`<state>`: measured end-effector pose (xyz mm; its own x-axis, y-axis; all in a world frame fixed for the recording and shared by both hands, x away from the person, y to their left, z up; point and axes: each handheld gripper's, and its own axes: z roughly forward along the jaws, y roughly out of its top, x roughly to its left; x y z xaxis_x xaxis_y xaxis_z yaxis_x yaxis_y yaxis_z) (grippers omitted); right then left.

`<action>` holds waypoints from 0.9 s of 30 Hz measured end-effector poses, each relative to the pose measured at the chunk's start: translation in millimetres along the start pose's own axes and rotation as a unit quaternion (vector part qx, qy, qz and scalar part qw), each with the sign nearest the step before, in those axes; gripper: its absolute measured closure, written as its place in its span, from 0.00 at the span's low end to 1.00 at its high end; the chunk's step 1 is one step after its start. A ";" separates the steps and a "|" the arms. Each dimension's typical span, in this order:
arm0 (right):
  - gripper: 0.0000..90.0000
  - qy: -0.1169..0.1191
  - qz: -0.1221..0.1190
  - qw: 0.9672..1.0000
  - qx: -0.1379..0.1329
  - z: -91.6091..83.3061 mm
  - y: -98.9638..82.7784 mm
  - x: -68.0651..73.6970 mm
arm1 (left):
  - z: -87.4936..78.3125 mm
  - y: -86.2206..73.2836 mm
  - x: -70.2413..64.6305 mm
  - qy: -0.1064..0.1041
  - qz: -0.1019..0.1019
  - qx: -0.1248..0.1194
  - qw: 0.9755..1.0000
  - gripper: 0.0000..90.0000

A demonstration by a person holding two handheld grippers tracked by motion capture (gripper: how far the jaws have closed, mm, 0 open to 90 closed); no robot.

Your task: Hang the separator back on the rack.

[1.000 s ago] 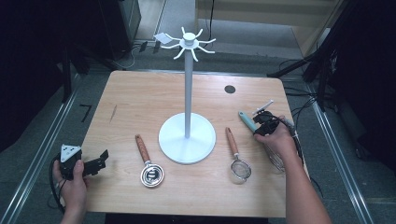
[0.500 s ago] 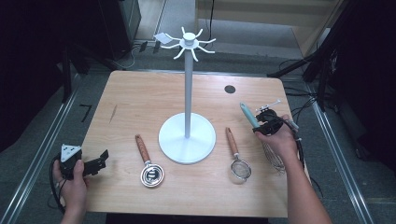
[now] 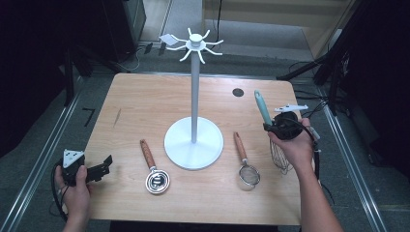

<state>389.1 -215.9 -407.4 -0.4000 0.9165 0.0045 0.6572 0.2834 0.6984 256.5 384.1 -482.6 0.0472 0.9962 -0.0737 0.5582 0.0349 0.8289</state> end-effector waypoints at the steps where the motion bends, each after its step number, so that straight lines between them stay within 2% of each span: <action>1: 0.79 0.003 0.001 1.000 -0.019 -5.5 1.3 1.7 | 0.0 0.0 0.0 0.000 0.000 0.000 1.000 0.00; 2: 0.79 0.003 0.001 1.000 -0.019 -5.5 1.3 1.7 | 0.0 0.0 0.0 0.000 0.000 0.000 1.000 0.00; 4: 0.79 0.006 0.006 0.999 -0.038 -11.0 2.4 3.2 | 0.0 0.0 -0.1 0.000 0.000 0.000 1.000 0.00; 5: 0.79 0.011 0.010 0.998 -0.058 -16.0 3.5 4.3 | 0.0 -0.1 0.0 0.000 0.000 -0.001 1.000 0.00; 7: 0.79 0.022 0.015 0.997 -0.073 -20.5 4.7 5.6 | 0.0 0.0 0.0 0.000 0.000 0.000 1.000 0.00; 8: 0.79 0.022 0.015 0.997 -0.073 -20.5 4.7 5.6 | 0.0 0.0 0.0 0.000 0.000 0.000 1.000 0.00; 9: 0.79 0.023 0.012 0.996 -0.085 -24.7 6.0 9.4 | 0.0 0.0 0.0 0.000 0.000 0.000 1.000 0.00; 18: 0.79 0.030 -0.003 0.992 -0.119 -37.0 12.6 29.6 | -0.1 0.1 0.2 0.001 0.000 0.002 1.000 0.00; 25: 0.79 0.048 -0.009 0.988 -0.149 -48.5 18.8 48.8 | -0.2 0.1 0.3 0.000 0.000 0.002 1.000 0.00; 27: 0.79 0.049 -0.010 0.987 -0.153 -49.6 19.4 50.6 | -0.1 0.1 0.3 0.000 0.000 0.002 1.000 0.00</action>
<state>349.9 -178.0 -358.2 -0.4804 0.8758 0.0476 0.4316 0.1887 0.8821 256.4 384.4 -482.4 0.0475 0.9962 -0.0728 0.5616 0.0336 0.8267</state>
